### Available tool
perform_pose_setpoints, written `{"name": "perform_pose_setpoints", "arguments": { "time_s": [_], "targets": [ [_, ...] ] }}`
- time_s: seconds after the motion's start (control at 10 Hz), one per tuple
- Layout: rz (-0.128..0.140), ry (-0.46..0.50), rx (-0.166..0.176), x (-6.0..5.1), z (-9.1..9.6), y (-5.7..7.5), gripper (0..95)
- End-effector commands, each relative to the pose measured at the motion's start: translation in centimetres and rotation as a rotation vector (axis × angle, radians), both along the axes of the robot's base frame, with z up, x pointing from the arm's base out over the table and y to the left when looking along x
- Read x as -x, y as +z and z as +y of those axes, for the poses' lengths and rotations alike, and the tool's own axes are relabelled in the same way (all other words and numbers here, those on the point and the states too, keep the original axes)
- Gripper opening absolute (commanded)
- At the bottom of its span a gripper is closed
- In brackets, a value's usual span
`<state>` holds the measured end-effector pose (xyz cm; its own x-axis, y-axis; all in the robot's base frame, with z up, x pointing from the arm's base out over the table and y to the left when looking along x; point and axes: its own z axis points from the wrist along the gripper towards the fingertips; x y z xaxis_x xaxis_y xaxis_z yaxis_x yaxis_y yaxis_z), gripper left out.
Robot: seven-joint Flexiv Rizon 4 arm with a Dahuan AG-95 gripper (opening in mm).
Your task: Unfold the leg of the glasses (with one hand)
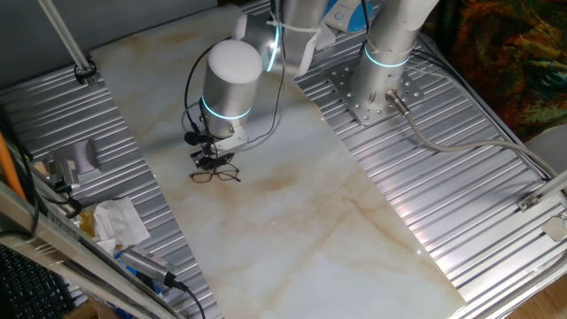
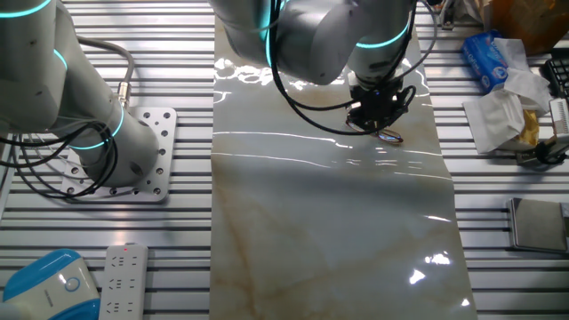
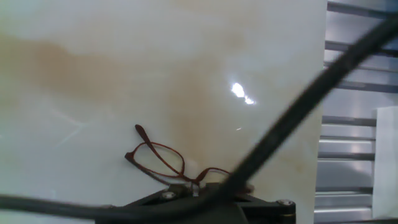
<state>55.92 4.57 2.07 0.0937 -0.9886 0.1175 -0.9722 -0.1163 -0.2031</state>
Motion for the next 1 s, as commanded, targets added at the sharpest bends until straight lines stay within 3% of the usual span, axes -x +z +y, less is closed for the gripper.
{"name": "perform_pose_setpoints", "arguments": {
  "time_s": [0.1, 0.5, 1.0],
  "targets": [
    [0.004, 0.009, -0.005, 0.16, -0.11, 0.40, 19.0],
    [-0.003, 0.075, 0.017, 0.16, -0.11, 0.41, 19.0],
    [-0.015, 0.106, 0.020, 0.15, -0.11, 0.38, 19.0]
  ]
}}
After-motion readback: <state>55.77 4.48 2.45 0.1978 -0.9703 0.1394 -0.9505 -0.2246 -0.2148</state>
